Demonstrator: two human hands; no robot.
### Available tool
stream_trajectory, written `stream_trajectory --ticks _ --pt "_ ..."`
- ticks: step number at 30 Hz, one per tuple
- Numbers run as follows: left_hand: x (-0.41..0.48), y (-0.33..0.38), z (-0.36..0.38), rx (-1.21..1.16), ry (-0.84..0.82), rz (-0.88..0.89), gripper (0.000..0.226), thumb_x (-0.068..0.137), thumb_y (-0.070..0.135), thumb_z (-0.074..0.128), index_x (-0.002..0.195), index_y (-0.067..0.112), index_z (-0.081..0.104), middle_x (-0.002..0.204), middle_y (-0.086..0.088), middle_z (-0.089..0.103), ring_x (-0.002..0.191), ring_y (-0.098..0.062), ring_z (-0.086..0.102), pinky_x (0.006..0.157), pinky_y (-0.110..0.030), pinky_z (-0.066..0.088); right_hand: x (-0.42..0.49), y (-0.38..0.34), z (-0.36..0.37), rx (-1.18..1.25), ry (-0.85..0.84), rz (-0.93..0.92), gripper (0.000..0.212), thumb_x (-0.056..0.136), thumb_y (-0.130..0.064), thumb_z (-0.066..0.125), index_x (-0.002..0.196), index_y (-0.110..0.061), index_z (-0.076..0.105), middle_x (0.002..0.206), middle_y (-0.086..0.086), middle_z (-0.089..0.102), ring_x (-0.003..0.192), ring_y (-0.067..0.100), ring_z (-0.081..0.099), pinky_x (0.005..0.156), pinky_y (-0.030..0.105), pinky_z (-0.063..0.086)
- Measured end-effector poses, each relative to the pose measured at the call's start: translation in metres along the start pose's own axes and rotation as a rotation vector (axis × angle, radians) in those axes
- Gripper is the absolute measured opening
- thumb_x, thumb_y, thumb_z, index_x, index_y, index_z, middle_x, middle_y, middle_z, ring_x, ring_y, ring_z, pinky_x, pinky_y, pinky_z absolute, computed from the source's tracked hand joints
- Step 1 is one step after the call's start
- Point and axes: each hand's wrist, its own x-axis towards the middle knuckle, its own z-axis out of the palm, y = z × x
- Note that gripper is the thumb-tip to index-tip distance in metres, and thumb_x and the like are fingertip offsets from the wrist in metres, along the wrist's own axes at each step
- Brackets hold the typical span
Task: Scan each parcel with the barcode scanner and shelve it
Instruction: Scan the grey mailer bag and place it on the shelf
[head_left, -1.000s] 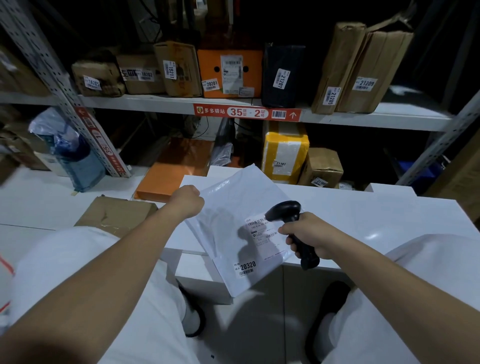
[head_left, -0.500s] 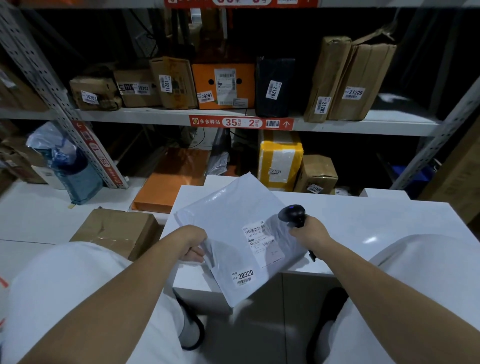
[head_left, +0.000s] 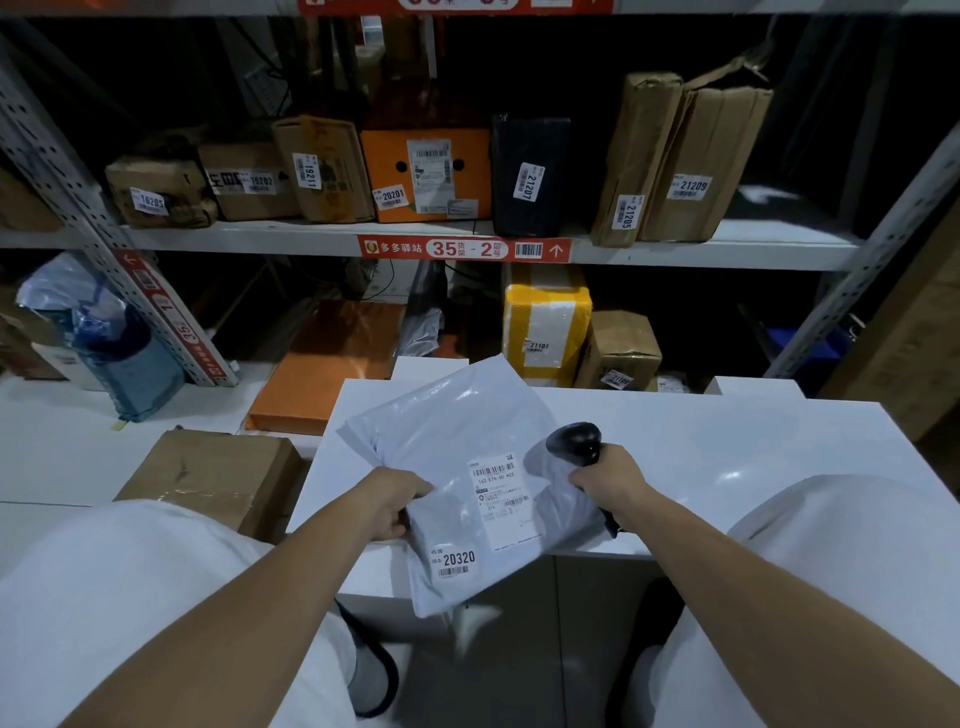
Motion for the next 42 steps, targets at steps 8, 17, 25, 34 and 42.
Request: stream_trajectory --ticks 8,17,25,34,42 --pt "-0.003 0.020 0.005 -0.145 -0.114 0.262 0.025 0.104 0.006 0.057 0.127 0.015 0.052 0.123 -0.010 0.068 0.099 -0.028 0.067 0.076 -0.038 0.054 -0.007 -0.004 -0.004 0.057 0.079 -0.073 0.015 0.081 0.002 0.064 0.079 -0.011 0.058 0.066 0.005 0.055 0.063 0.023 0.052 0.056 0.030 0.035" --pt "-0.021 0.037 0.019 -0.062 -0.172 0.498 0.028 0.110 0.014 0.050 0.135 0.026 0.047 0.133 0.000 0.065 0.117 -0.024 0.065 0.099 -0.043 0.053 -0.012 -0.011 -0.015 0.112 0.207 -0.143 0.020 0.080 -0.001 0.063 0.070 -0.017 0.056 0.065 0.004 0.059 0.066 0.026 0.057 0.059 0.033 0.041" --pt "-0.073 0.102 0.013 -0.176 -0.200 0.749 0.040 0.108 0.010 0.054 0.137 0.037 0.050 0.131 0.012 0.068 0.121 -0.014 0.065 0.104 -0.041 0.051 -0.035 -0.044 -0.072 0.434 0.415 -0.250 0.024 0.085 0.002 0.065 0.070 -0.013 0.053 0.060 0.003 0.051 0.057 0.019 0.043 0.055 0.029 0.034" --pt "-0.156 0.244 0.020 -0.288 -0.289 0.981 0.043 0.105 0.007 0.058 0.140 0.032 0.055 0.126 0.002 0.075 0.108 -0.024 0.076 0.088 -0.048 0.063 -0.048 -0.126 -0.191 0.692 0.619 -0.470 0.021 0.086 -0.002 0.072 0.075 -0.018 0.063 0.062 -0.001 0.059 0.060 0.013 0.051 0.061 0.029 0.042" --pt "-0.240 0.361 0.030 -0.112 -0.409 1.117 0.047 0.104 0.012 0.061 0.143 0.034 0.047 0.129 -0.002 0.071 0.105 -0.020 0.074 0.086 -0.040 0.063 -0.035 -0.193 -0.304 0.955 0.732 -0.541 0.010 0.071 -0.014 0.075 0.078 -0.017 0.068 0.068 0.001 0.063 0.066 0.020 0.051 0.062 0.036 0.043"
